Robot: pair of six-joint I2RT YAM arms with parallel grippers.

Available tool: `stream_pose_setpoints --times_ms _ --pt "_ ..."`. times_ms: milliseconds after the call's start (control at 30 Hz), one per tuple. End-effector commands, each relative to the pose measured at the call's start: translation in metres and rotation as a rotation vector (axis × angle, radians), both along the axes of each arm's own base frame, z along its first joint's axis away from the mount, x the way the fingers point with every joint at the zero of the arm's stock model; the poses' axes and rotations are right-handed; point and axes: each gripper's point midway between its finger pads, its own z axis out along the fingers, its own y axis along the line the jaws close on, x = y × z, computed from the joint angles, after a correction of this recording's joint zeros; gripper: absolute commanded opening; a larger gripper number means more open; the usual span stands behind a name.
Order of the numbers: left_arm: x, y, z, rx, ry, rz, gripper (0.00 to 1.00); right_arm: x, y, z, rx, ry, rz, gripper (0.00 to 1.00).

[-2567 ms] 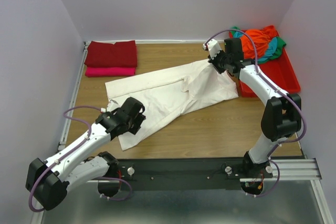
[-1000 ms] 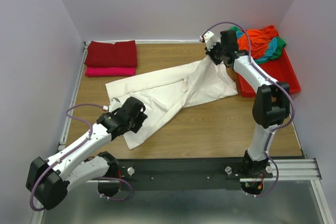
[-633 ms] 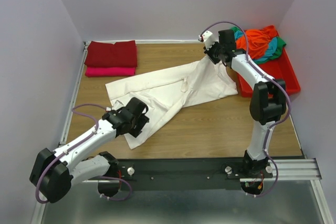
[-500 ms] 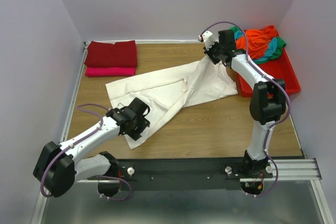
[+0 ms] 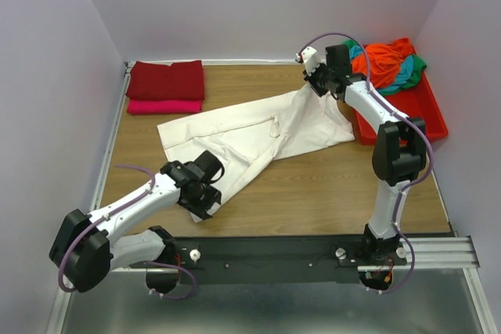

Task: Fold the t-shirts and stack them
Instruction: Fold the tshirt

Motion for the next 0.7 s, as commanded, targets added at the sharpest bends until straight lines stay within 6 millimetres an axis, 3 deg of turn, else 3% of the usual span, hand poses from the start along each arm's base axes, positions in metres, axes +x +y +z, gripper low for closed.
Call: stream_pose_setpoints --times_ms 0,500,667 --pt "-0.035 0.016 -0.024 0.018 0.134 0.138 0.53 -0.005 0.002 0.006 0.032 -0.007 0.013 0.01" --pt "-0.02 0.036 -0.025 0.066 0.048 0.392 0.54 -0.018 -0.001 0.008 0.027 -0.007 0.041 0.01" --pt "-0.002 0.039 -0.025 0.081 0.008 0.422 0.53 -0.02 0.0 0.009 0.029 -0.007 0.042 0.01"
